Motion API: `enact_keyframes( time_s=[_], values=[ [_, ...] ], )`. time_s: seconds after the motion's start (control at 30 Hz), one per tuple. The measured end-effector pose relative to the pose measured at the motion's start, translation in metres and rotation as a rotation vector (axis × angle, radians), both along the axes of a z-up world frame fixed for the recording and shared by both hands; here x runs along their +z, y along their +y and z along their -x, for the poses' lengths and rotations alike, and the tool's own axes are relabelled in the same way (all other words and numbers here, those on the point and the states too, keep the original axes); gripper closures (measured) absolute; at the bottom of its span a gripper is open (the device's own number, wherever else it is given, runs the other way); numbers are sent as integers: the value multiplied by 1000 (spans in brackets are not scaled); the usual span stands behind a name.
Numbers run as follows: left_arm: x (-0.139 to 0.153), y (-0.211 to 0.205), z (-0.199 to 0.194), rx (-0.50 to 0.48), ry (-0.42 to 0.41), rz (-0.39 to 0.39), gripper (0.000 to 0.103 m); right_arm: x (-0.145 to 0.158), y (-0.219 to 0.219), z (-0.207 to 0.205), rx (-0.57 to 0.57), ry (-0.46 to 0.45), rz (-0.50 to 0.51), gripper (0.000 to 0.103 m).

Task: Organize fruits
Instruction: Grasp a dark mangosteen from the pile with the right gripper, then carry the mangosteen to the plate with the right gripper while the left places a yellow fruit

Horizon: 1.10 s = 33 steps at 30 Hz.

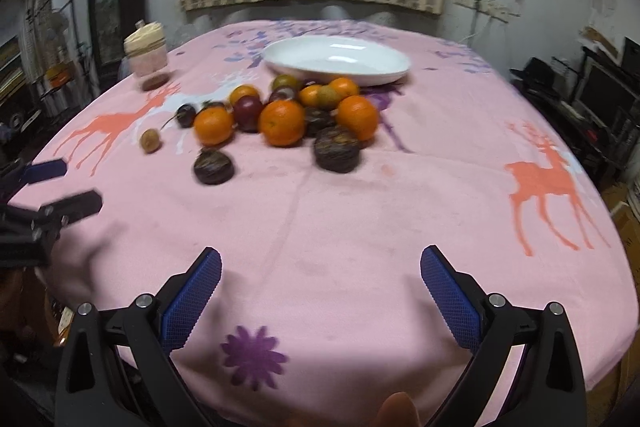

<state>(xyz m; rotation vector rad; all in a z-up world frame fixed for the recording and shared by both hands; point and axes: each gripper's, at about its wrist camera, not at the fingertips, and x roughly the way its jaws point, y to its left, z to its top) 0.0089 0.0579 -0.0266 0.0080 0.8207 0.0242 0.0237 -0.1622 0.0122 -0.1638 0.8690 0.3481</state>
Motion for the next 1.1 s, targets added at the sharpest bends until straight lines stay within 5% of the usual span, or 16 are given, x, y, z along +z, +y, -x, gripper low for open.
enact_keyframes(
  time_s=[0.23, 0.4, 0.63, 0.83, 0.97, 1.07, 1.1],
  values=[
    [-8, 46, -6, 67, -1, 22, 4, -1, 39, -20, 112, 37, -52, 4],
    [-5, 63, -14, 56, -5, 47, 4, -8, 79, -41, 207, 80, -7, 32],
    [-2, 64, -33, -7, 8, 63, 4, -12, 90, -67, 191, 136, 20, 38],
    [-3, 54, -50, -50, 31, 42, 4, -15, 94, -74, 223, 141, 33, 64],
    [-4, 46, -66, -86, 52, 46, 4, -15, 89, -72, 230, 142, 6, 66],
    [-7, 37, -80, -119, 74, 53, 15, -13, 77, -68, 223, 155, -40, 65],
    [-9, 33, -87, -133, 90, 55, 27, -13, 73, -67, 219, 158, -49, 65]
  ],
)
